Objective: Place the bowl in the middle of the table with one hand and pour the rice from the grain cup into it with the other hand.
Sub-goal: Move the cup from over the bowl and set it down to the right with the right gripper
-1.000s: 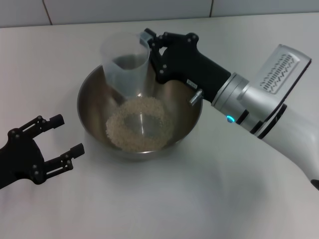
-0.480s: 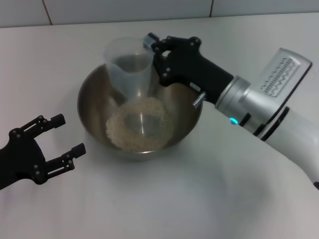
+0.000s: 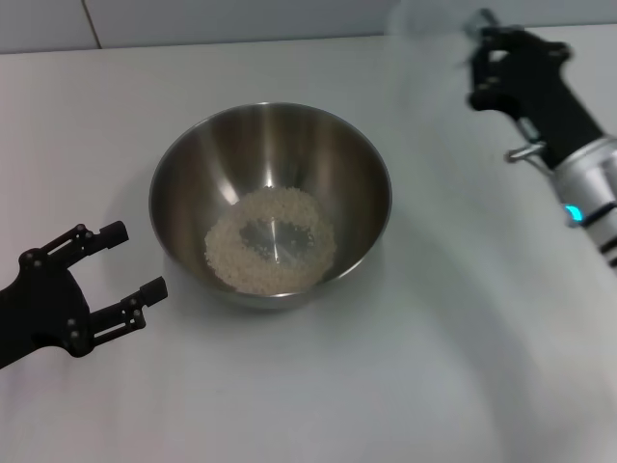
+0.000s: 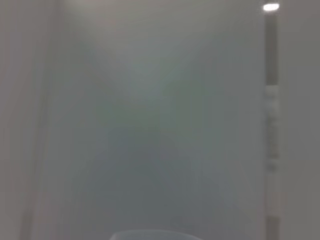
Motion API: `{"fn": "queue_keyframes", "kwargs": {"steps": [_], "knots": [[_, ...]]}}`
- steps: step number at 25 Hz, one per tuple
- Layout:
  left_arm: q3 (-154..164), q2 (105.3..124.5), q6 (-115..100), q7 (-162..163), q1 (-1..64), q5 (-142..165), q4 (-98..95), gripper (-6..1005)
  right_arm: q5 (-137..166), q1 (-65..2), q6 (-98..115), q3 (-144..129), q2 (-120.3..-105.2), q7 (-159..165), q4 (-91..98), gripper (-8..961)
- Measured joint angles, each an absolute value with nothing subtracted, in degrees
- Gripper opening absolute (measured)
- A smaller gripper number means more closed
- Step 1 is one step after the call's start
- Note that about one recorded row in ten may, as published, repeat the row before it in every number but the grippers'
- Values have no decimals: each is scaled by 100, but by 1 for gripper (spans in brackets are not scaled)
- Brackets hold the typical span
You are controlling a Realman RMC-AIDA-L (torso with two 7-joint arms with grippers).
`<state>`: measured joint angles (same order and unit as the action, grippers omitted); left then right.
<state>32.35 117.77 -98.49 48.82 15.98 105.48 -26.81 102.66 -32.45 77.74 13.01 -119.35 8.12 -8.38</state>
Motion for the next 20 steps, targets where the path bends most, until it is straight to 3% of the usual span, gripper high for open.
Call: {"fn": "queue_keyframes", "kwargs": {"steps": [20], "knots": [[3256, 11778, -9878, 4896, 1594, 10538, -2681, 817, 10301, -3030, 7561, 1620, -11935, 803, -606, 27]]}}
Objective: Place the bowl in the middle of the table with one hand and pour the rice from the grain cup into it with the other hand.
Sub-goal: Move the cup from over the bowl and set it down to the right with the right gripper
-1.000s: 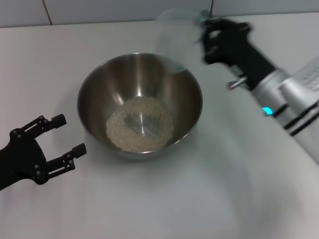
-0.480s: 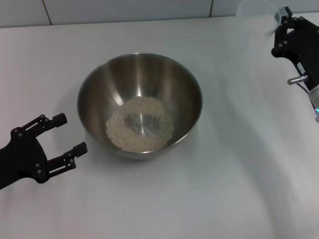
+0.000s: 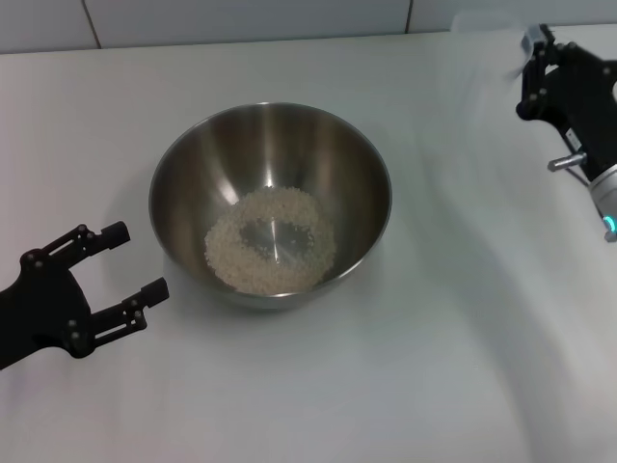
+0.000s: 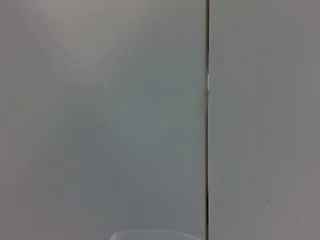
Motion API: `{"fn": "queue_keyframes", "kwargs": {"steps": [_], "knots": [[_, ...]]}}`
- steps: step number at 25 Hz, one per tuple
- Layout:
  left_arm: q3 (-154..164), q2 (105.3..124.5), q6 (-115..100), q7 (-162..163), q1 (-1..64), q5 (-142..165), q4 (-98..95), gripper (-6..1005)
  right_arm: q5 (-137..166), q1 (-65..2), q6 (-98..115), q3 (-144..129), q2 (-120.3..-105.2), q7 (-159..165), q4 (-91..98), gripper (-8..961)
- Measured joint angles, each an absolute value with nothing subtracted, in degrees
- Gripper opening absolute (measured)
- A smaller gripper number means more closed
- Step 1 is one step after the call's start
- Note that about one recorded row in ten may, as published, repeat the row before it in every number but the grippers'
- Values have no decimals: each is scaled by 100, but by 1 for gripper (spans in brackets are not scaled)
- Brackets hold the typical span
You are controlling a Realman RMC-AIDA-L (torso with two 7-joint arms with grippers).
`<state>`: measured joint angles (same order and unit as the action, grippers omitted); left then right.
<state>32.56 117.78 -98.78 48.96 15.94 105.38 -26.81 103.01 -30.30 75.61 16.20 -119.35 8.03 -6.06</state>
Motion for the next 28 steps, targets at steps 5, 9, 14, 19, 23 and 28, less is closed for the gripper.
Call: {"fn": "queue_keyframes", "kwargs": {"steps": [5, 9, 14, 19, 23, 28], "knots": [[3277, 11777, -9891, 4899, 1591, 10540, -2681, 817, 10307, -3064, 6908, 1598, -11946, 803, -655, 28], [3280, 11777, -9893, 4903, 1590, 10543, -2681, 817, 10312, -3083, 6406, 1590, -11952, 801, -713, 30], [3287, 11777, -9901, 4904, 1590, 10556, -2674, 817, 10319, -3098, 5879, 1581, -11963, 800, -764, 31], [3287, 11777, -9907, 4905, 1591, 10556, -2672, 816, 10319, -3098, 5774, 1581, -11970, 800, -810, 33], [3287, 11777, -9917, 4905, 1591, 10556, -2672, 816, 10319, -3096, 5765, 1582, -11971, 800, -824, 34], [3287, 11777, -9935, 4905, 1591, 10556, -2672, 816, 10319, -3094, 5761, 1583, -11971, 800, -836, 36]]}}
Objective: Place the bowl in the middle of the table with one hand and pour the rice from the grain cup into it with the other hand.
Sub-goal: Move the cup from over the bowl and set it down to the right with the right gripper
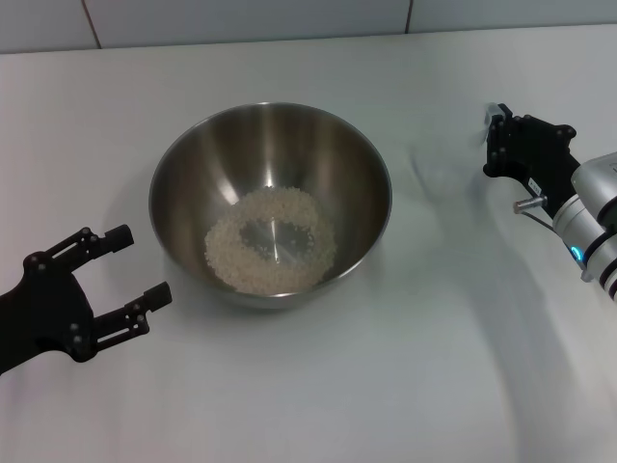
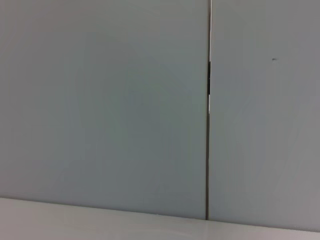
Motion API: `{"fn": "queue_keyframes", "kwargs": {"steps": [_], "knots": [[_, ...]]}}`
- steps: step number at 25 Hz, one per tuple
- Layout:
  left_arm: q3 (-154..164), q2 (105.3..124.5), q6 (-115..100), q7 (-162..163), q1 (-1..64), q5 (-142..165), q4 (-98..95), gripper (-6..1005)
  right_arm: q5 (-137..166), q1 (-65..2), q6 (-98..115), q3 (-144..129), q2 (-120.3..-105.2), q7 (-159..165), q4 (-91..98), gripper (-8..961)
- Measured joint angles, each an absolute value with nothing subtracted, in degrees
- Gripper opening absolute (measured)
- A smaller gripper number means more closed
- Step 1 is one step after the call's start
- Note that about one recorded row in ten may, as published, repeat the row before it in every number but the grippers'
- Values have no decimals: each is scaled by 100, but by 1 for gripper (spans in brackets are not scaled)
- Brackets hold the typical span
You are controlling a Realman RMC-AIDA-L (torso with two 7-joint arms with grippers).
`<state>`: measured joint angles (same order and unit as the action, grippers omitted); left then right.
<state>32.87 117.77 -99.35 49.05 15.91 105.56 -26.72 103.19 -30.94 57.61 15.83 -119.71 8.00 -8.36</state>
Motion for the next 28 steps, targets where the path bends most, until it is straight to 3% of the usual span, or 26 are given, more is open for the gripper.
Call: {"fn": "queue_keyframes", "kwargs": {"steps": [7, 15, 26, 28], "knots": [[3241, 11773, -9986, 4904, 1591, 10556, -2671, 816, 10319, -3081, 5747, 1582, -11971, 837, -855, 38], [3234, 11768, -9986, 4907, 1584, 10555, -2671, 816, 10318, -3039, 5659, 1582, -11966, 873, -906, 238], [3234, 11768, -9984, 4933, 1582, 10555, -2672, 816, 10319, -2996, 5558, 1573, -11938, 1085, -883, 667], [3234, 11768, -9984, 4934, 1582, 10555, -2671, 816, 10321, -2979, 5574, 1573, -11936, 1087, -891, 667]]}}
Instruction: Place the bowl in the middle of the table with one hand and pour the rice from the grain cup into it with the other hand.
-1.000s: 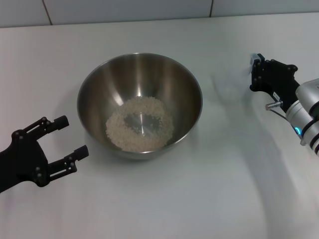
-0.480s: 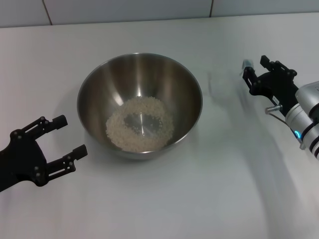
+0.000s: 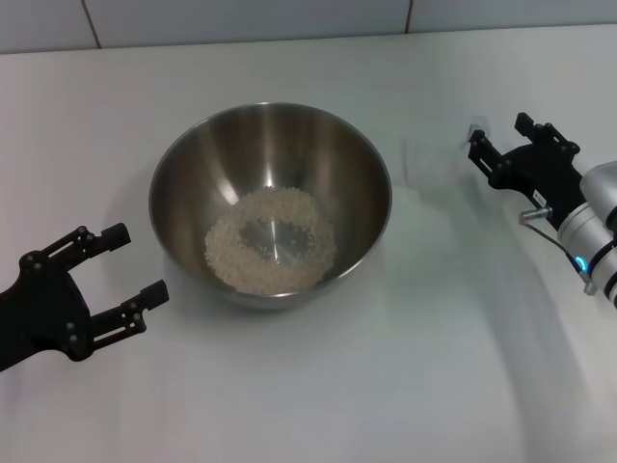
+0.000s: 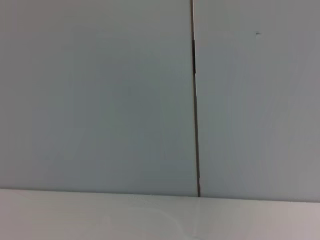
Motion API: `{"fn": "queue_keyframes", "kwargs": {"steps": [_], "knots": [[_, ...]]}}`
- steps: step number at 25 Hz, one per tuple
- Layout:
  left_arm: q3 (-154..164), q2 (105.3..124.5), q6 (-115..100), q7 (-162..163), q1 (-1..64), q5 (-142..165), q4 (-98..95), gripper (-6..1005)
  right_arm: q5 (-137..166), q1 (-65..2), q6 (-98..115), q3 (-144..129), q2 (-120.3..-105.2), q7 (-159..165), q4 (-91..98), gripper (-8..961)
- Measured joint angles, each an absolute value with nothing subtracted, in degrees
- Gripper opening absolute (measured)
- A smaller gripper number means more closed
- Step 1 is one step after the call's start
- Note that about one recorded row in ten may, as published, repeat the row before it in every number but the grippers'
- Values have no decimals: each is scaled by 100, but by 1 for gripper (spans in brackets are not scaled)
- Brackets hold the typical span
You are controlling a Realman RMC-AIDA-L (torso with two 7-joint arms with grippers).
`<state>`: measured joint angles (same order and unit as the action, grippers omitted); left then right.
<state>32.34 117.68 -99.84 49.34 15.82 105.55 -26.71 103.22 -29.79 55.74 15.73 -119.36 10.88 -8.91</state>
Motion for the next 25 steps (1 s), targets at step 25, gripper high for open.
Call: {"fn": "queue_keyframes", "kwargs": {"steps": [25], "knots": [[3234, 11734, -9954, 4975, 1600, 10556, -2672, 816, 10340, -2077, 7459, 1000, -11923, 1094, -987, 666]]}}
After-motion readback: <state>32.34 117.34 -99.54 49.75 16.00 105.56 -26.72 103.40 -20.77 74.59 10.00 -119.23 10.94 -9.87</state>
